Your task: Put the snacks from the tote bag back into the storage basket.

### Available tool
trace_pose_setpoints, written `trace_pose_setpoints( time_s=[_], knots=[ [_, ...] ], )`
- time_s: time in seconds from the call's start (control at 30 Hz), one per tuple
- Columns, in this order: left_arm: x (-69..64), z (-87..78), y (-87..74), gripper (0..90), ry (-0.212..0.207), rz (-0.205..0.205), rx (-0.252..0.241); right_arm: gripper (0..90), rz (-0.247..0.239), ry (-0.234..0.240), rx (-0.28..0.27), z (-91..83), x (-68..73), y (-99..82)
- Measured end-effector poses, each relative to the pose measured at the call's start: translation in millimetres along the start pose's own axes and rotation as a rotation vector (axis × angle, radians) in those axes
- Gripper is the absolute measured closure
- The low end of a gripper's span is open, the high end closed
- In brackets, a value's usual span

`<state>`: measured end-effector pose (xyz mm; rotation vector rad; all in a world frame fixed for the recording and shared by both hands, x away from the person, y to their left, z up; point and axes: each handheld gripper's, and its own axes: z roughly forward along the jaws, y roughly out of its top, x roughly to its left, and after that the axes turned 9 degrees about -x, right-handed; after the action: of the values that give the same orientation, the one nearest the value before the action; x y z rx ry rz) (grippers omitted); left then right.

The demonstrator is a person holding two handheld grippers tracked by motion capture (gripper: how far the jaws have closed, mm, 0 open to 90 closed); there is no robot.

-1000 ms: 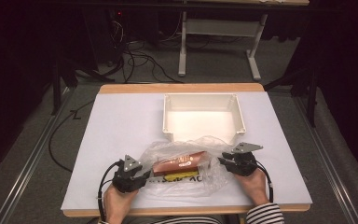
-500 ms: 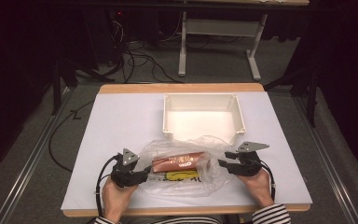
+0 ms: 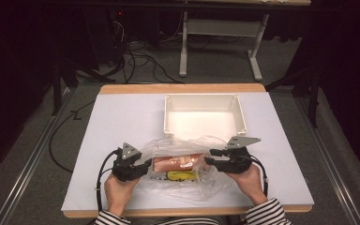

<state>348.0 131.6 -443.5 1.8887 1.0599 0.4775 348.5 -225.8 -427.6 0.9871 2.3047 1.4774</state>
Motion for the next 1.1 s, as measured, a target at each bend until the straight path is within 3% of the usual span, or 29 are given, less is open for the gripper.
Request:
trace_pose_setpoints(
  time_s=[0.07, 0.1, 0.17, 0.27, 0.47, 0.67, 0.7, 0.8, 0.87, 0.9, 0.93, 1.0, 1.1],
  knots=[
    [0.6, 1.6, 0.0, 57.2, -0.007, 0.003, 0.002, 63.8, 0.001, 0.004, 0.026, 5.4, 1.0, -3.8],
    [1.4, 3.3, -0.1, 61.6, -0.013, 0.003, 0.006, 72.9, -0.018, 0.010, 0.044, 6.4, 0.7, -6.2],
    [2.3, 5.7, -0.4, 63.4, -0.022, 0.001, 0.012, 76.9, -0.021, 0.012, 0.049, 5.3, 1.0, -6.5],
    [2.1, 7.6, -1.5, 69.9, -0.030, 0.003, 0.014, 90.0, -0.062, 0.007, 0.065, 0.7, 1.1, -8.8],
    [2.1, 10.5, -6.1, 83.2, -0.023, 0.011, 0.019, 90.0, -0.104, -0.023, 0.087, -10.7, -1.6, -18.0],
    [3.5, 14.1, -13.4, 87.1, -0.026, 0.011, 0.024, 90.0, -0.091, -0.101, 0.128, -25.9, -18.7, -36.2],
    [4.4, 15.0, -14.8, 87.0, -0.035, 0.007, 0.023, 90.0, -0.073, -0.128, 0.125, -31.6, -27.4, -43.1],
    [2.0, 17.0, -14.7, 86.9, -0.038, 0.012, 0.022, 90.0, -0.046, -0.141, 0.118, -35.8, -34.9, -47.6],
    [-0.8, 19.0, -14.0, 85.5, -0.023, 0.033, 0.025, 79.8, -0.029, -0.155, 0.122, -36.4, -37.8, -48.4],
    [-1.7, 19.3, -14.3, 82.7, -0.019, 0.038, 0.027, 72.3, 0.001, -0.123, 0.087, -39.8, -38.4, -46.1],
    [-2.7, 19.3, -14.9, 82.2, -0.016, 0.045, 0.026, 72.3, 0.001, -0.123, 0.087, -39.8, -38.4, -46.1],
    [-3.7, 18.9, -15.7, 81.6, -0.017, 0.050, 0.023, 68.0, -0.007, -0.107, 0.013, -49.5, -31.4, -35.0],
    [-3.7, 19.0, -15.5, 80.8, -0.017, 0.048, 0.019, 68.1, 0.004, -0.107, -0.035, -53.8, -28.8, -25.4]
  ],
)
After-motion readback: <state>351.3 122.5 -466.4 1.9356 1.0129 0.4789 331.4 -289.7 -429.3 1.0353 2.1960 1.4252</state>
